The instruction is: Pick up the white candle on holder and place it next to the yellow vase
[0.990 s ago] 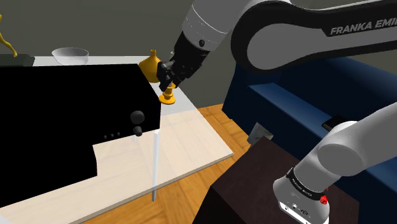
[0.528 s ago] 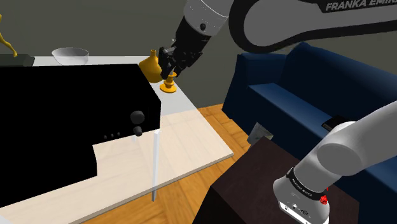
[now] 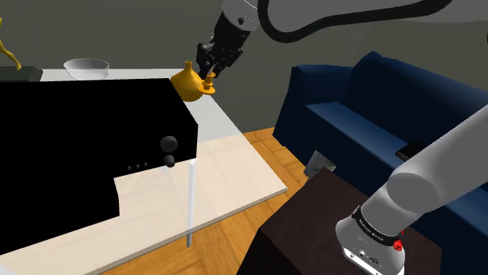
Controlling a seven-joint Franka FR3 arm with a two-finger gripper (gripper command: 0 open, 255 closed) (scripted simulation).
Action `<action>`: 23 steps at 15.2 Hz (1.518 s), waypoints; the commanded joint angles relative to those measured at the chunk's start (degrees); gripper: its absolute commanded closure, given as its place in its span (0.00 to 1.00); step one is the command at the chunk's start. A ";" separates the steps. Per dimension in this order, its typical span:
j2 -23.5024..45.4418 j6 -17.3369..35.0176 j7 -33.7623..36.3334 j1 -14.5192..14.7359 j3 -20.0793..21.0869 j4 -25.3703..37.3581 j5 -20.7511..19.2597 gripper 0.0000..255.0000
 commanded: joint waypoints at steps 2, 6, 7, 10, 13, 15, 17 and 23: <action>4.26 -0.13 -1.94 -1.51 -1.04 3.69 -1.97 1.00; 10.50 -0.94 -4.16 -3.06 -2.33 9.71 -4.80 1.00; 12.15 -1.26 -4.68 -3.33 -2.67 11.42 -5.53 1.00; 17.28 -2.57 -6.23 -3.85 -3.70 17.08 -7.69 1.00; 22.74 -4.42 -7.82 -3.92 -4.77 23.68 -9.76 1.00; 26.60 -5.99 -8.96 -3.66 -5.55 28.70 -11.05 1.00; 30.69 -7.88 -10.18 -3.17 -6.34 34.36 -12.28 1.00; 43.92 -15.50 -14.23 -0.04 -8.77 54.86 -15.27 1.00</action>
